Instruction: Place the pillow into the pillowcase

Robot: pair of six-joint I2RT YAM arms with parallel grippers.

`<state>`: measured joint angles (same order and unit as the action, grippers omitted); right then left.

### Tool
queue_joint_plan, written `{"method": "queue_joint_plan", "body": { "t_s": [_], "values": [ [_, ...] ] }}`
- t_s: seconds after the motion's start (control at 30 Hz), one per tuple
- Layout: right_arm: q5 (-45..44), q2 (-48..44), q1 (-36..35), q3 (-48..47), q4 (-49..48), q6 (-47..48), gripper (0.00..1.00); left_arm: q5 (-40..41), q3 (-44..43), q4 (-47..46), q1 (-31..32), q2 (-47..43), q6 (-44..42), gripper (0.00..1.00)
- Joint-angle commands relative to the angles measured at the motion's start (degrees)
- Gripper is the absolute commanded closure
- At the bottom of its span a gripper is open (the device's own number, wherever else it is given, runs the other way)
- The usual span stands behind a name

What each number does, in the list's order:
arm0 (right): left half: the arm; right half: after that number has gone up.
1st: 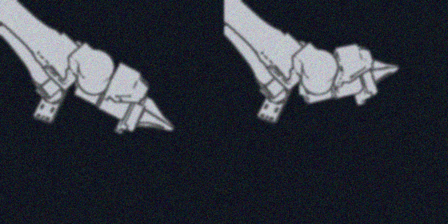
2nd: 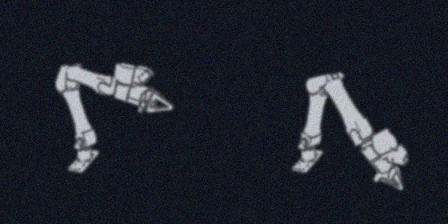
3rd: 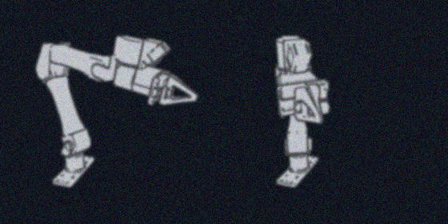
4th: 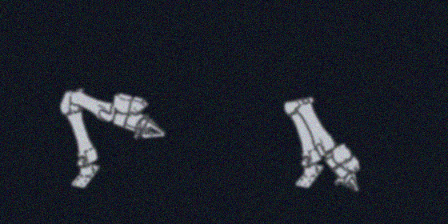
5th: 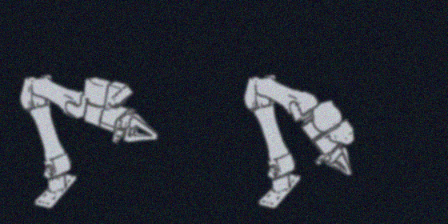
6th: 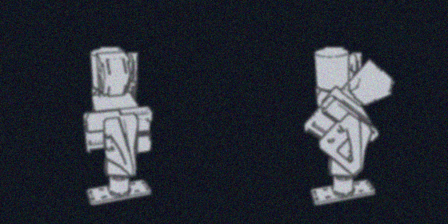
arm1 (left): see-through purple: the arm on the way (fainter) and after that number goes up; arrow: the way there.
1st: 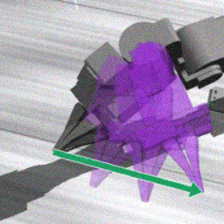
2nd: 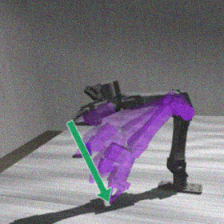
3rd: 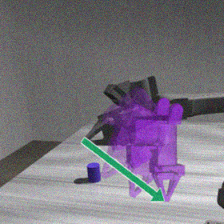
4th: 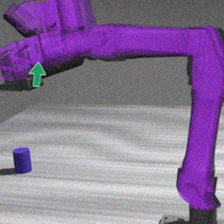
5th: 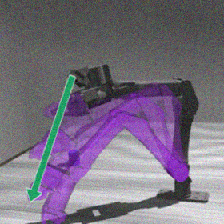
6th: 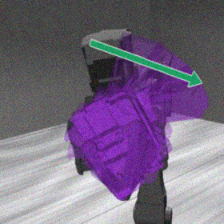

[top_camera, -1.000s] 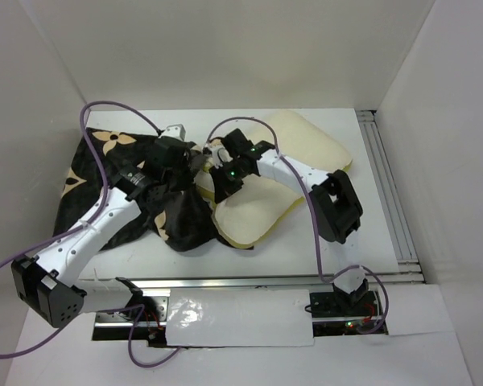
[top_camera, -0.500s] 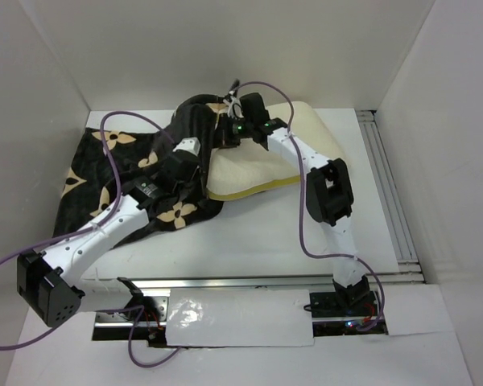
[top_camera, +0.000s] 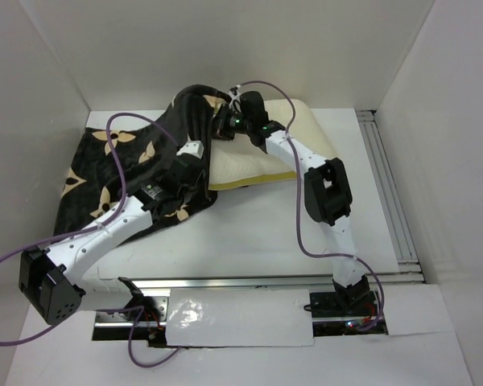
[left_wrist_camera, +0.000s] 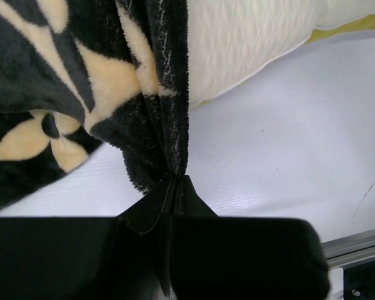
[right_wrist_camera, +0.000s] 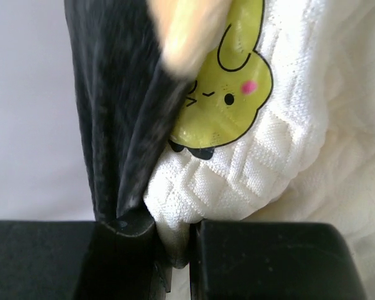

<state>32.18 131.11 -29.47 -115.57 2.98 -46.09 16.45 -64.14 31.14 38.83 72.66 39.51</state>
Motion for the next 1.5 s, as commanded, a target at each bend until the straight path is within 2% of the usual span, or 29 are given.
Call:
{"method": "queue_joint_plan", "body": {
  "t_s": [0.0,0.27,0.33,0.57,0.77,0.83,0.87,0.93,1.03,1.13,1.17,1.23,1.3,1.33,1.37,1.4,1.47],
  "values": [
    [-10.3,-7.9,4.2,0.9,-17.9,-4.4,1.00,-4.8,0.6,5.2,1.5,-1.1,1.1,1.00],
    [-8.5,-9.0,9.0,3.5,-29.6,-17.0,1.00,-7.7,1.1,6.6,3.4,-2.7,-0.6,1.00],
    [-10.7,-10.3,8.5,3.5,-29.1,-17.0,1.00,-4.9,1.1,6.6,3.4,-1.2,0.9,1.00],
    [-21.0,-12.9,6.9,9.1,-35.3,-22.6,1.00,-6.6,-1.9,4.5,7.1,3.6,1.5,1.00],
    [-27.6,-13.4,4.1,22.6,-47.1,-31.0,1.00,-7.5,-5.3,1.0,8.8,6.8,0.3,1.00],
    [-31.5,-14.8,2.1,27.2,-48.2,-25.7,1.00,-6.8,-8.5,0.9,8.8,8.4,0.3,1.00],
    [-34.3,-15.4,-0.7,32.6,-49.7,-22.3,1.00,-6.0,-10.1,2.0,8.8,9.2,0.3,1.00],
    [-42.6,-15.4,-3.6,37.2,-52.7,-16.3,1.00,-5.5,-13.9,2.7,8.8,10.4,0.3,1.00],
    [-48.5,-14.7,-6.7,43.7,-58.4,-6.7,1.00,-5.5,-15.1,2.7,8.8,8.8,-0.9,1.00],
    [-46.9,-14.0,-7.4,49.7,-59.2,-4.3,1.00,-2.3,-15.1,4.0,8.3,7.7,-0.9,1.00],
    [-46.0,-14.7,-7.4,54.4,-63.6,-4.3,1.00,-1.2,-15.1,4.7,7.1,7.1,-0.1,1.00],
    [-42.8,-16.1,-7.9,58.2,-66.3,-4.3,1.00,-1.2,-15.1,5.3,6.2,7.1,0.4,1.00],
    [-40.2,-18.6,-9.1,61.0,-63.8,-1.9,1.00,-4.0,-15.1,5.9,4.2,7.7,0.4,1.00],
    [-39.2,-19.6,-9.8,61.8,-62.6,-0.8,0.99,-5.0,-15.1,5.9,3.7,7.7,0.4,1.00],
    [-38.6,-21.2,-10.3,62.6,-60.8,0.5,0.94,-5.0,-15.7,6.9,3.1,8.6,0.4,1.00],
    [-38.6,-21.9,-11.5,63.2,-59.7,2.4,0.75,-5.0,-15.8,8.7,3.1,9.7,-0.3,0.96],
    [-35.8,-23.7,-11.5,63.2,-56.4,4.8,0.57,-4.5,-17.3,10.8,3.1,10.3,-0.3,0.79]
  ]
}}
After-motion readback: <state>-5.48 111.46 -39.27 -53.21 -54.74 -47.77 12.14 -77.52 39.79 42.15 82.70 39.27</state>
